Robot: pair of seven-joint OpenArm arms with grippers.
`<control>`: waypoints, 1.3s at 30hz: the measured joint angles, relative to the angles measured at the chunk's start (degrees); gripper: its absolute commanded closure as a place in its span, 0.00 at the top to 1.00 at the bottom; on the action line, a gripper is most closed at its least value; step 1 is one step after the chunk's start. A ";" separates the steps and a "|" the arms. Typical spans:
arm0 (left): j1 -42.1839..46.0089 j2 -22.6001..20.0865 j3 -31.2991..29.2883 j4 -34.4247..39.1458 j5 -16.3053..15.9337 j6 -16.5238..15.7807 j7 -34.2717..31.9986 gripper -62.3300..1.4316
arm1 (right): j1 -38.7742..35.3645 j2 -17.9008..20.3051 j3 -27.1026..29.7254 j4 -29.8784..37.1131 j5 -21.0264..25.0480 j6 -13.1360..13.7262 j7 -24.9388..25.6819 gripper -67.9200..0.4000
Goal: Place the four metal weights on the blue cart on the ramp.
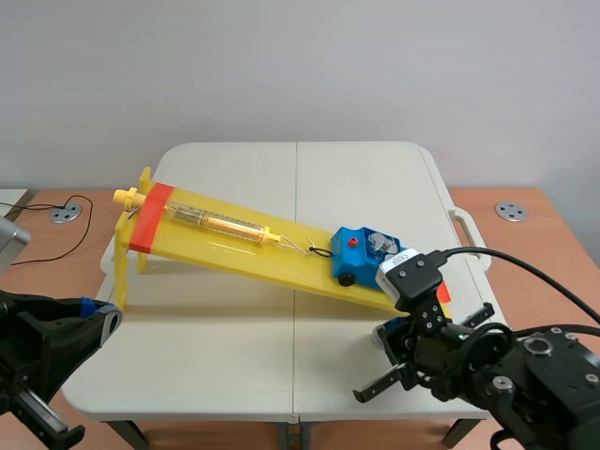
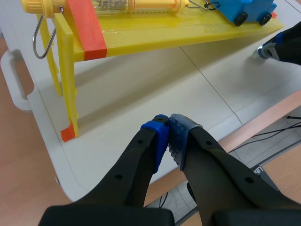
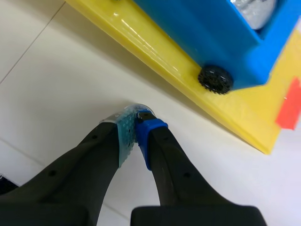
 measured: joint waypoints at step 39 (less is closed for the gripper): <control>0.00 0.00 0.00 0.00 0.00 0.00 0.00 0.08 | -12.57 5.97 27.80 37.29 30.05 5.09 -21.81 0.02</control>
